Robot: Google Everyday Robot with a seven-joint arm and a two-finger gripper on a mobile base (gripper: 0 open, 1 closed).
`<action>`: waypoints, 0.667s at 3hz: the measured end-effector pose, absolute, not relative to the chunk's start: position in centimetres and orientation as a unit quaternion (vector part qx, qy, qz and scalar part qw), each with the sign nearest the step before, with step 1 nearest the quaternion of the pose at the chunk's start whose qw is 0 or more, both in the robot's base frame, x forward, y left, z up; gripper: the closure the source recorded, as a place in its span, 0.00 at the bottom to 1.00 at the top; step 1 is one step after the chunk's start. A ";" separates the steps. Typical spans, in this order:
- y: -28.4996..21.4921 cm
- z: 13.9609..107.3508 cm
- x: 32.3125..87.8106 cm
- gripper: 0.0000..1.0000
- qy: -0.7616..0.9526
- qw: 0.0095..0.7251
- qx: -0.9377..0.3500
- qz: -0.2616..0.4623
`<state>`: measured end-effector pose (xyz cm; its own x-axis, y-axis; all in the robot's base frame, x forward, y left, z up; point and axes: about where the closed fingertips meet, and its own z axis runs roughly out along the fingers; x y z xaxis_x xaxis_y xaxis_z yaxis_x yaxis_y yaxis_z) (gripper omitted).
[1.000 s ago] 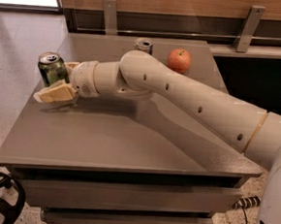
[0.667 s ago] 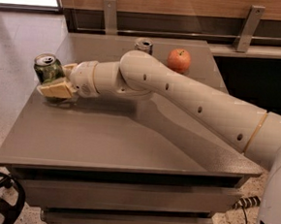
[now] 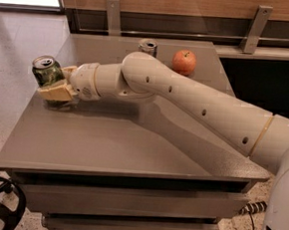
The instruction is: Knock green can over
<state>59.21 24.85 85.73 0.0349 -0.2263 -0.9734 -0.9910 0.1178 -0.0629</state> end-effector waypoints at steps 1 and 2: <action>25.0 85.7 59.1 1.00 0.570 0.482 -0.534 0.397; 25.0 85.7 59.1 1.00 0.570 0.482 -0.534 0.397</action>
Offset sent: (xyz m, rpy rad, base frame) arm -0.0008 0.0012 0.0000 0.0001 0.0001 0.0022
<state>59.13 24.97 85.73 0.0354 -0.2262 -0.9734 -0.9913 0.1154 -0.0628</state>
